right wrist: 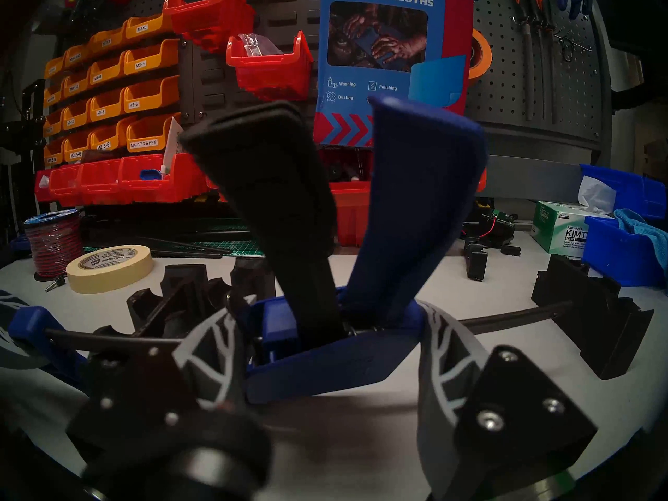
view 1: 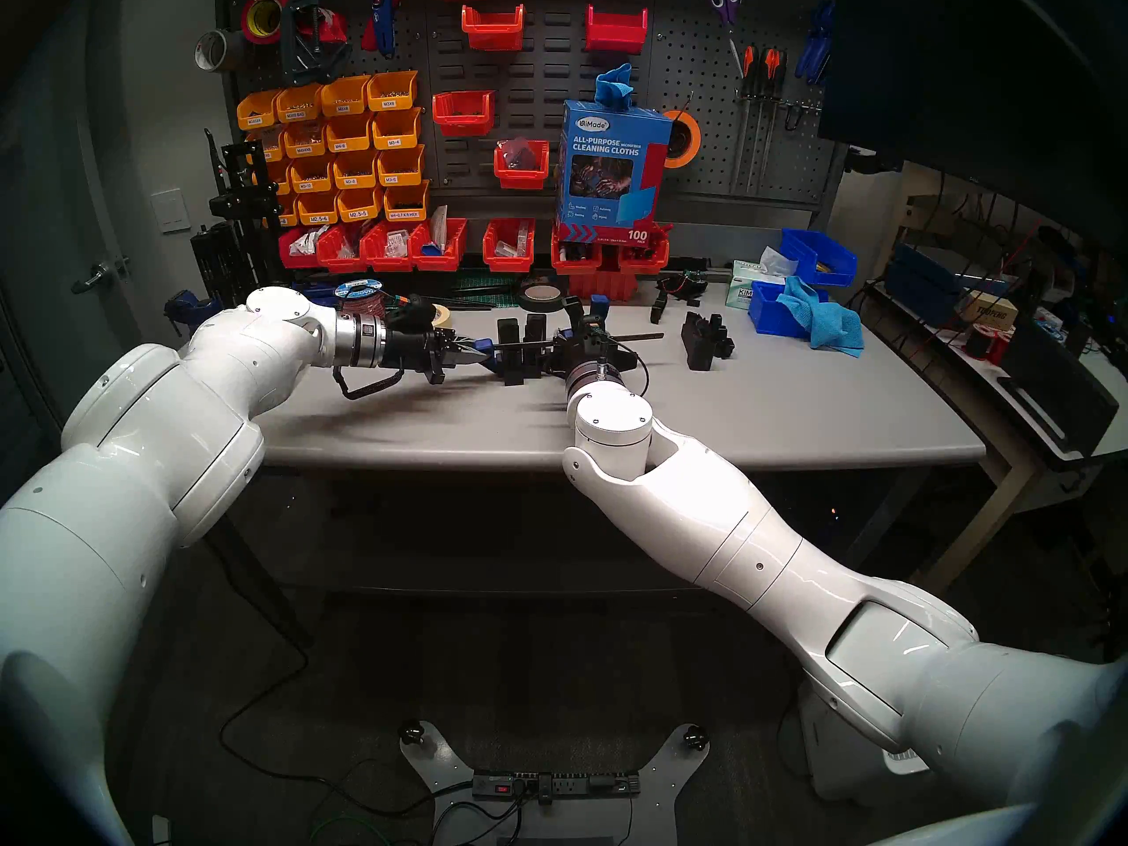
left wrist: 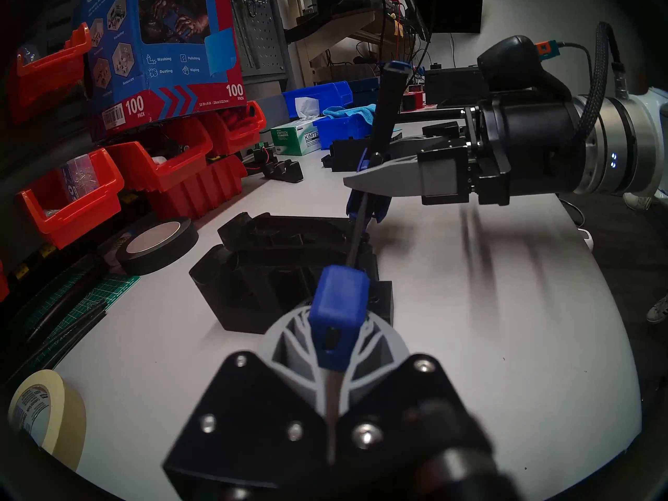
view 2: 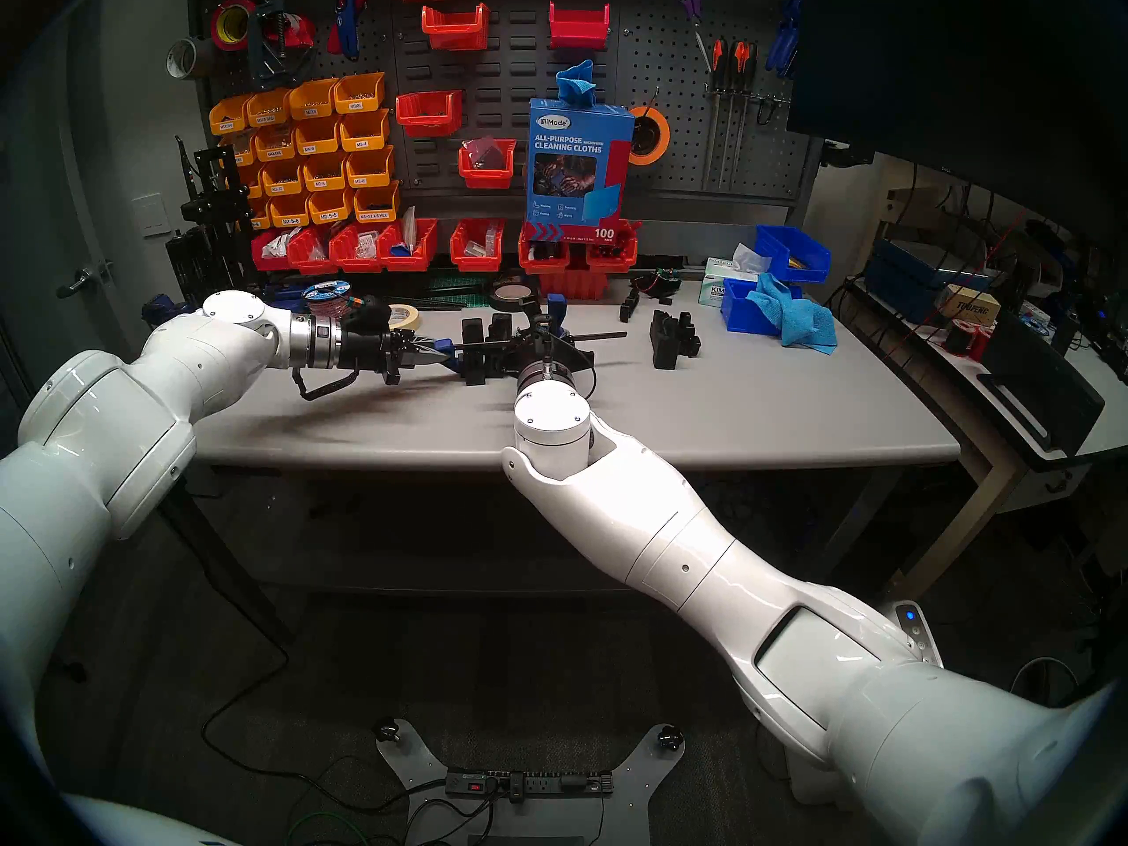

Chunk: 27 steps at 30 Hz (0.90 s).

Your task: Clamp the two 3D printed pieces together with the clamp

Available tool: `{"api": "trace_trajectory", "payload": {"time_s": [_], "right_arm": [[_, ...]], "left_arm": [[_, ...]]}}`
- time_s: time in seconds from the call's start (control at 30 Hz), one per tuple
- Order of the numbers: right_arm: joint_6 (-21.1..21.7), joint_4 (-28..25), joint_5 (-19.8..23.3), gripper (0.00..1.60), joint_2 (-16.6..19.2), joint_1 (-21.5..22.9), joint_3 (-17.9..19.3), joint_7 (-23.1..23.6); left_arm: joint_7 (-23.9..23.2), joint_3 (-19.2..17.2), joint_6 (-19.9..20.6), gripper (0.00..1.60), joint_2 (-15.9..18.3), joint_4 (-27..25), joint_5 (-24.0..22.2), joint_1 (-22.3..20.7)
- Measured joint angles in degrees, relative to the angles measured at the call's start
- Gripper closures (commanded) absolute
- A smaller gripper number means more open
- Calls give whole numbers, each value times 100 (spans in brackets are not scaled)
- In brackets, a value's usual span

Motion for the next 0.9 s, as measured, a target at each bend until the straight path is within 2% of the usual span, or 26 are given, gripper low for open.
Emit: {"api": "trace_trajectory", "payload": {"time_s": [0.9], "right_arm": [[83, 418, 115, 160, -63, 368, -105, 258]], "left_arm": [[512, 1, 138, 160, -70, 36, 149, -50]]}}
